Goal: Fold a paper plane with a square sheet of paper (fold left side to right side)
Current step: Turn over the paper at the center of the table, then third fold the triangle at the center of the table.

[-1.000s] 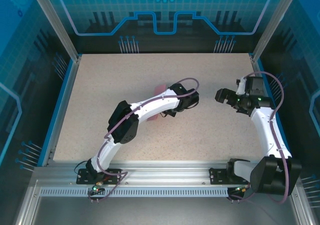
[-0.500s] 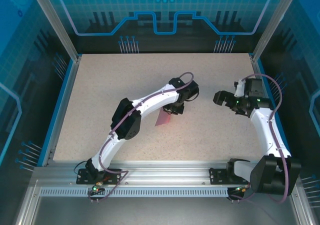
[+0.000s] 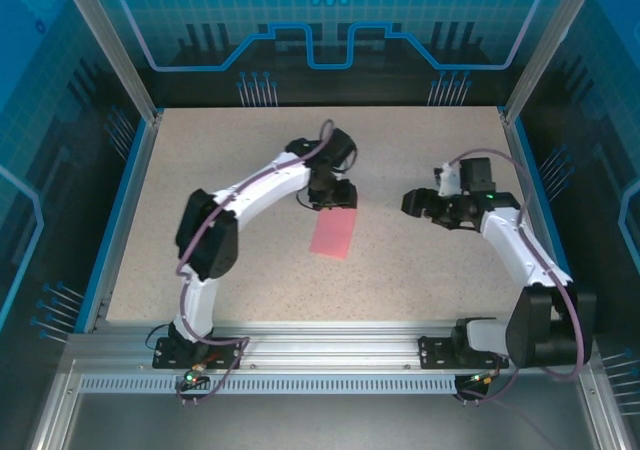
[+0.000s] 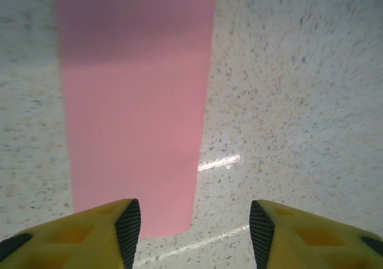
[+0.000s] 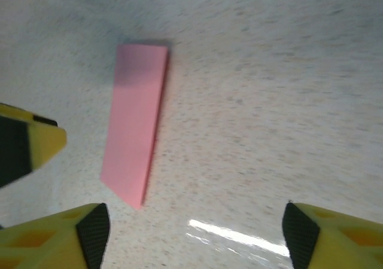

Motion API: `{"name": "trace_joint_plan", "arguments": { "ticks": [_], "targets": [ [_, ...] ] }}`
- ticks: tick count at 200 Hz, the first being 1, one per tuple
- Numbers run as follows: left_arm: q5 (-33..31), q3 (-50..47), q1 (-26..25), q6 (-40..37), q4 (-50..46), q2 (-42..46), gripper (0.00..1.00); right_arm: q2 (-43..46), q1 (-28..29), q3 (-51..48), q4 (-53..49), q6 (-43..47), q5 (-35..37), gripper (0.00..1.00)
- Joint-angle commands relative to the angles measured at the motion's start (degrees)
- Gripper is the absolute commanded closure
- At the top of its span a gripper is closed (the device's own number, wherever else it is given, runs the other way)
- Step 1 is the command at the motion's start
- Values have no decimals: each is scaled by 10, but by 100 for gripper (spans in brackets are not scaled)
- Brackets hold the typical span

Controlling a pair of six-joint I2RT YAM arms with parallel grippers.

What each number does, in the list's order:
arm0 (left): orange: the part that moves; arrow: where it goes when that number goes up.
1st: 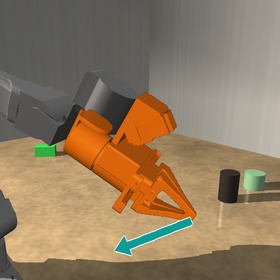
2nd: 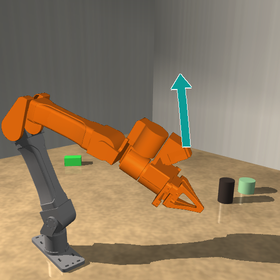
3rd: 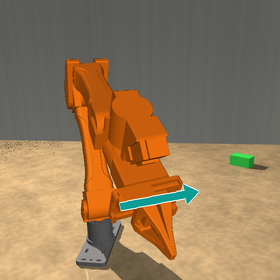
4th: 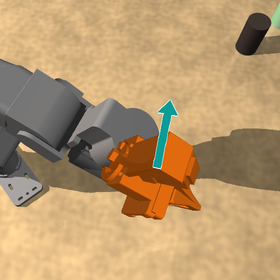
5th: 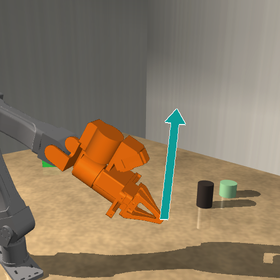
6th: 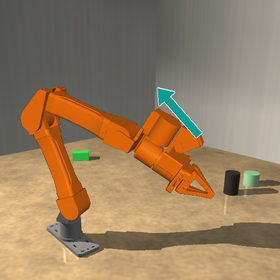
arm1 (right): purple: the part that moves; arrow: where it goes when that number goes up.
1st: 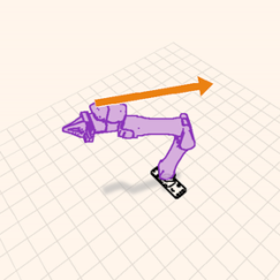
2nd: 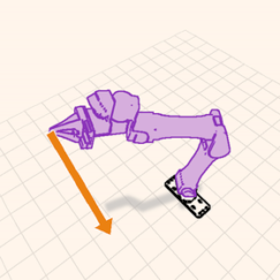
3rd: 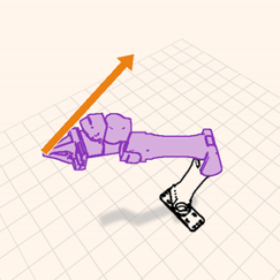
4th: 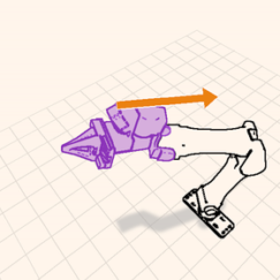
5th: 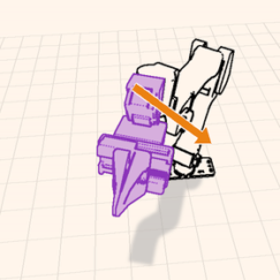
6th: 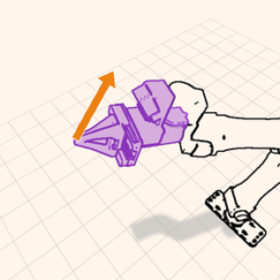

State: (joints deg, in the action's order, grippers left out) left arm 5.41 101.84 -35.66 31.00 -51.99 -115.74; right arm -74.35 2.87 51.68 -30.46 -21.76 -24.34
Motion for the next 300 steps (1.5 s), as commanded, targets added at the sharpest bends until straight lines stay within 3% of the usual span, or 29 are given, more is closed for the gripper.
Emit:
{"name": "trace_joint_plan", "arguments": {
  "ticks": [1,40,102,175,252,300],
  "targets": [
    [58,-76,41,2,86,57,45,-40,60,3,74,-37,-16,28],
    [106,-199,88,14,153,108,40,-149,123,47,146,-78,-5,45],
    [148,-280,101,33,198,98,39,-317,146,149,196,-93,-26,67],
    [156,-283,100,36,203,73,38,-420,149,220,169,-77,-29,71],
    [155,-282,100,36,197,64,37,-466,149,269,109,-30,-7,75],
    [193,-279,99,42,212,42,37,-476,149,272,101,-22,-3,76]
  ]
}}
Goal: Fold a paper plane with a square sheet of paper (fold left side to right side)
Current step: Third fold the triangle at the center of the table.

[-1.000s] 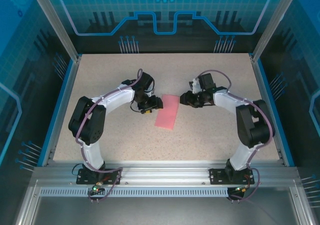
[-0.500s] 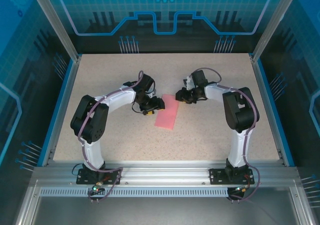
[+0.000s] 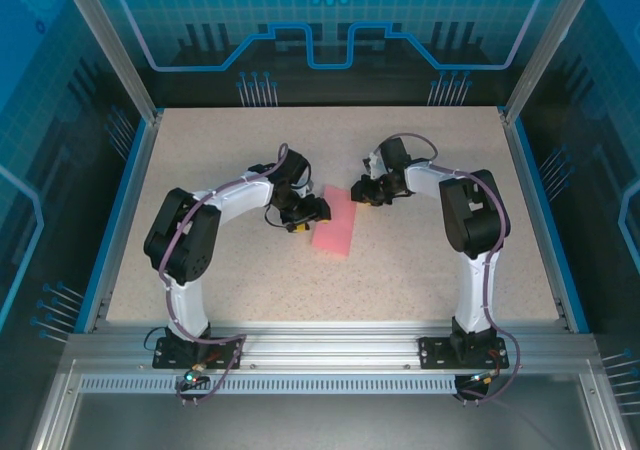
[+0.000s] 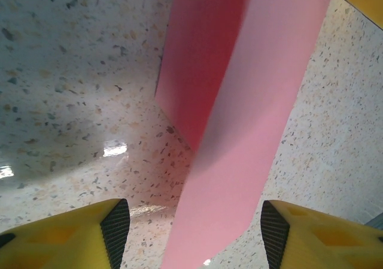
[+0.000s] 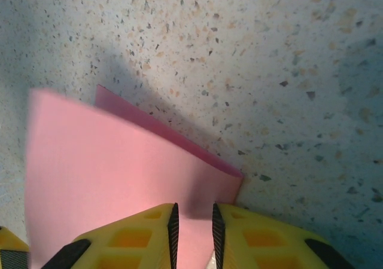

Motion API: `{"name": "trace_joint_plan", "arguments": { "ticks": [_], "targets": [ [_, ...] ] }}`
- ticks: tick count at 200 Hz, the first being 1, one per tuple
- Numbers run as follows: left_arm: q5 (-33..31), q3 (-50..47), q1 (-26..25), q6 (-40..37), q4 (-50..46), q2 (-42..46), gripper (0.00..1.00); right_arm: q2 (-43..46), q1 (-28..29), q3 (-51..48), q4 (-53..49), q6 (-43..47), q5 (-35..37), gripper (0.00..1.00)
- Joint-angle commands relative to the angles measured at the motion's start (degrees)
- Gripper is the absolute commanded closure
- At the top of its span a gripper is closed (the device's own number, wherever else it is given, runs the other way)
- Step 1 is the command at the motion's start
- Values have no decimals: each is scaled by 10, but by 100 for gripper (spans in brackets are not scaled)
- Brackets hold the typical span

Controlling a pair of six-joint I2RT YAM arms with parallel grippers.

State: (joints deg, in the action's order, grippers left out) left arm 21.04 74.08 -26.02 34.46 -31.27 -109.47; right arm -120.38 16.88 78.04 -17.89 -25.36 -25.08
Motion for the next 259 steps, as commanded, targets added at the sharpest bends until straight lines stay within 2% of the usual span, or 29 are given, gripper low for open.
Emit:
{"name": "trace_joint_plan", "arguments": {
  "ticks": [1,80,102,124,143,161,212,259],
  "targets": [
    [37,-1,3,8,5,-21,37,-15,9,8,-25,14,4,76],
    [56,3,-1,17,20,-42,44,-9,10,0,-21,16,3,76],
    [55,2,-1,20,18,-40,54,-2,10,-3,-15,18,3,75],
    [53,1,-2,21,8,-38,70,24,9,-17,0,25,19,71],
    [51,-2,-2,32,2,-37,87,61,9,-34,10,39,44,63],
    [51,-9,-4,46,2,-35,94,104,9,-59,20,58,65,56],
    [65,-23,-11,99,20,-29,100,274,27,-212,69,120,90,46],
    [85,-21,-13,127,28,-33,100,417,130,-365,120,157,129,35]
  ]
}}
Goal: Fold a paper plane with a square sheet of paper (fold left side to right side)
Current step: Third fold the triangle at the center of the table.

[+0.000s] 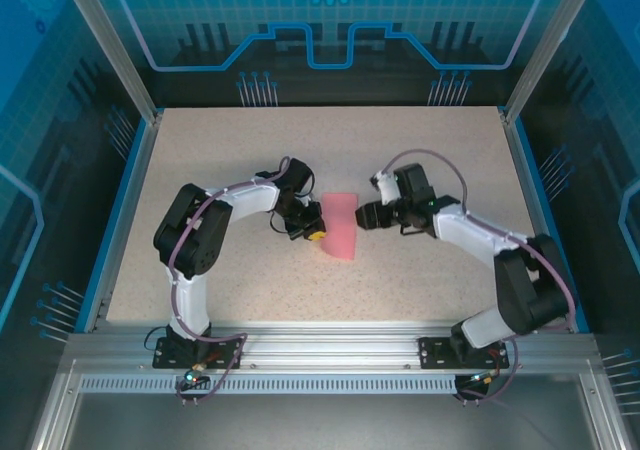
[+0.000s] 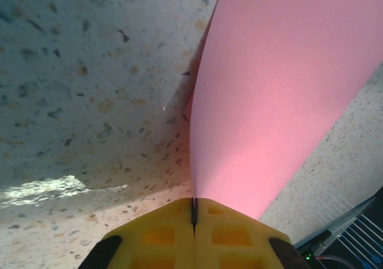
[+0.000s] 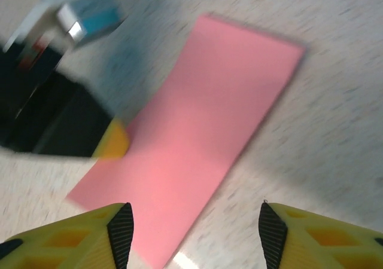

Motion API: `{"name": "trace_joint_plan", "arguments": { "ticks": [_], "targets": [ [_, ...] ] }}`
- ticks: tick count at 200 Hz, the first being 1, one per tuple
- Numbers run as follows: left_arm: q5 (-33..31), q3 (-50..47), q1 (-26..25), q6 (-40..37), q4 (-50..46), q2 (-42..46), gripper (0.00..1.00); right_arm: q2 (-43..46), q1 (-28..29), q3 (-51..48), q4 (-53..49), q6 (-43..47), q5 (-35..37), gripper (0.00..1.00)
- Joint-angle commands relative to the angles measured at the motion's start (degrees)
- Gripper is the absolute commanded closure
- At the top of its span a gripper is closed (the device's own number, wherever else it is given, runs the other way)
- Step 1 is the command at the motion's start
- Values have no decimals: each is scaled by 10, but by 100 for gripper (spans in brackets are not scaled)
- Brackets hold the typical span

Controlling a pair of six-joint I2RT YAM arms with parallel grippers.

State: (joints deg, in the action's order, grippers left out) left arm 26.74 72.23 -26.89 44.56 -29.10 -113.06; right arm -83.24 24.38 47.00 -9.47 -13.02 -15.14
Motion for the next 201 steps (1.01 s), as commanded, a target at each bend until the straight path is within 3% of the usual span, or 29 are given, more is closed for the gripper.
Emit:
{"name": "trace_joint_plan", "arguments": {
  "ticks": [1,28,66,125,159,201],
  "targets": [
    [29,-3,-4,27,6,3,100,48,58,-58,37,34,32,35],
    [36,-5,-5,33,7,1,100,76,123,-98,70,51,71,30],
    [40,-4,-8,37,4,1,100,24,192,-77,71,92,114,25],
    [42,0,-12,41,-1,0,99,-61,230,-18,79,121,146,24],
    [43,-1,-13,40,-3,-1,99,-84,230,-2,79,124,146,36],
    [42,-1,-12,38,-5,-1,98,-92,227,2,79,118,140,66]
  ]
}}
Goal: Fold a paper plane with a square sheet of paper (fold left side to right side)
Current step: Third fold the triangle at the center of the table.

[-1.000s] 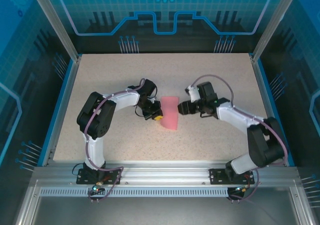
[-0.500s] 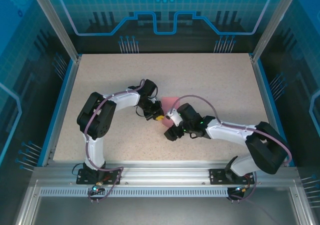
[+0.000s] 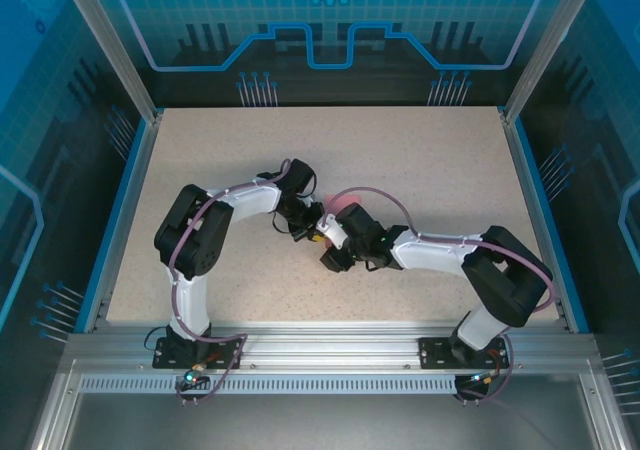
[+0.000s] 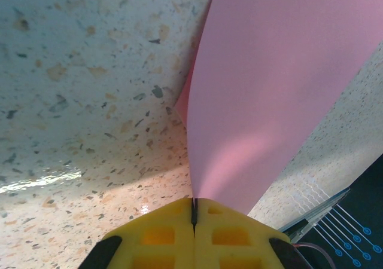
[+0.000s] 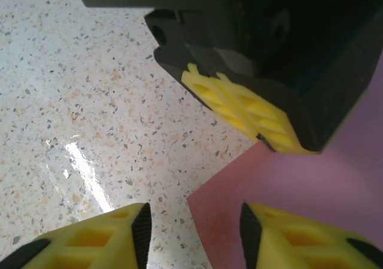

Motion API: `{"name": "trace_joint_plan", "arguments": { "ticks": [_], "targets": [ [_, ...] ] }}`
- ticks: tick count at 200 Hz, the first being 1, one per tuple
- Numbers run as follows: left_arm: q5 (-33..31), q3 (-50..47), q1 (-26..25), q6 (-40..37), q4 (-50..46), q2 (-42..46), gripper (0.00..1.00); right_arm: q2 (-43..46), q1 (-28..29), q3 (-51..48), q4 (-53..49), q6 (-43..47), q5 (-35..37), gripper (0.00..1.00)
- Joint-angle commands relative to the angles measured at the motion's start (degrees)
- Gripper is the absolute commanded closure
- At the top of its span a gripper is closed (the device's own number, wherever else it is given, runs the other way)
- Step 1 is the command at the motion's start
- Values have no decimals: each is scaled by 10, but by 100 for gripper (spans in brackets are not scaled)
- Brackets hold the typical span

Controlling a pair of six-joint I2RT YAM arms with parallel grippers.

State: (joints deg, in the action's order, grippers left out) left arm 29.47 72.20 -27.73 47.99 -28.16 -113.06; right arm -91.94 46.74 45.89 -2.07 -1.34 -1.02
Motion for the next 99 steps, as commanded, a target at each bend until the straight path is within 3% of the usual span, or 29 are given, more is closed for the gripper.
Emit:
{"name": "trace_joint_plan", "arguments": {
  "ticks": [1,44,74,99],
  "targets": [
    [15,0,-4,4,-15,-1,98,-5,3,13,4,1,-2,67],
    [-9,2,-3,-13,-28,10,89,7,-14,7,-5,-5,-36,100],
    [-30,-3,9,-38,-36,46,65,11,-29,0,-19,-2,-68,100],
    [-46,0,26,-66,-55,79,56,14,-50,-9,-17,-8,-107,100]
  ]
}}
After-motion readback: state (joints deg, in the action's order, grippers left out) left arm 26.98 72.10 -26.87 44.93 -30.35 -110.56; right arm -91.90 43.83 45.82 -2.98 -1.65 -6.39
